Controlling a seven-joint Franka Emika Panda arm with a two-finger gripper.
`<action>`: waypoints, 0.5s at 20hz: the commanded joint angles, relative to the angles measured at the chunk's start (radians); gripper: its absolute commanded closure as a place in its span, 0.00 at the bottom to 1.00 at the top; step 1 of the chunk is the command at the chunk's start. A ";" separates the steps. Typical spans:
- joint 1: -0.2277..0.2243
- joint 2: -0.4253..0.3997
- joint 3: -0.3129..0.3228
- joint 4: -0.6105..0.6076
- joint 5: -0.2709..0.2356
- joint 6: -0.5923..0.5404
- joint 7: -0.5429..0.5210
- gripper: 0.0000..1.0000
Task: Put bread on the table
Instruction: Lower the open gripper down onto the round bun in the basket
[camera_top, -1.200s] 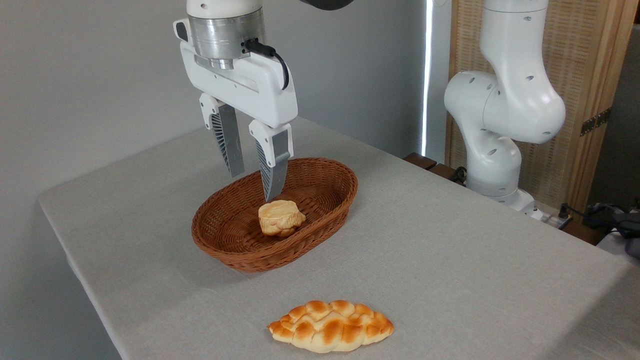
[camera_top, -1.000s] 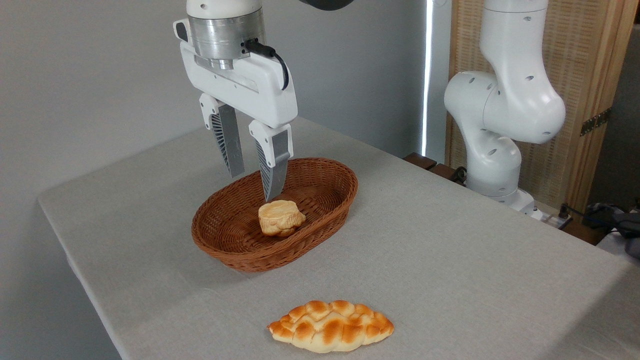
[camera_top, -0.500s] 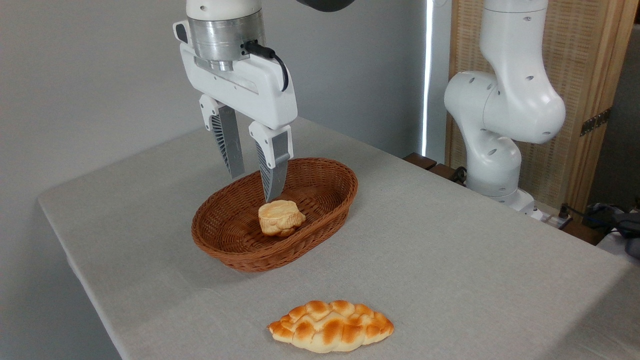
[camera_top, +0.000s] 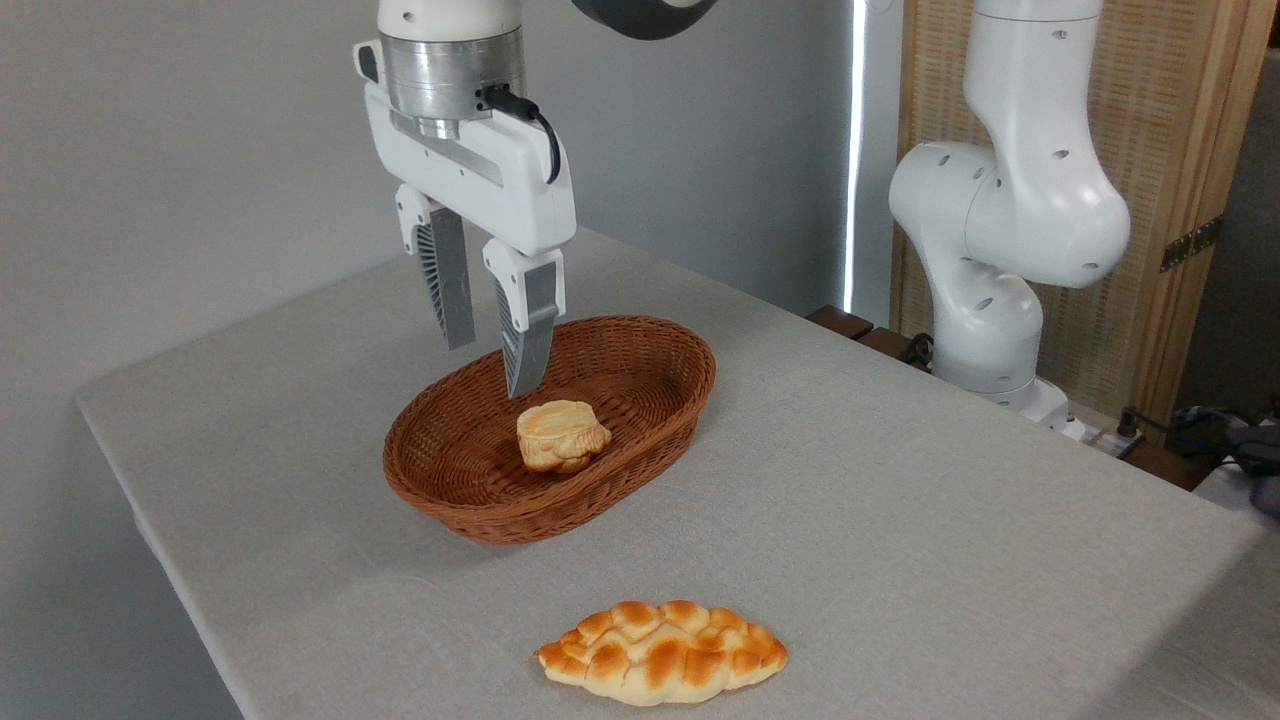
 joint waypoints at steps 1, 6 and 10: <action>-0.002 -0.053 -0.086 -0.120 -0.010 0.039 -0.015 0.00; -0.002 -0.053 -0.135 -0.224 0.002 0.181 -0.003 0.00; -0.002 -0.050 -0.145 -0.285 0.065 0.211 0.073 0.00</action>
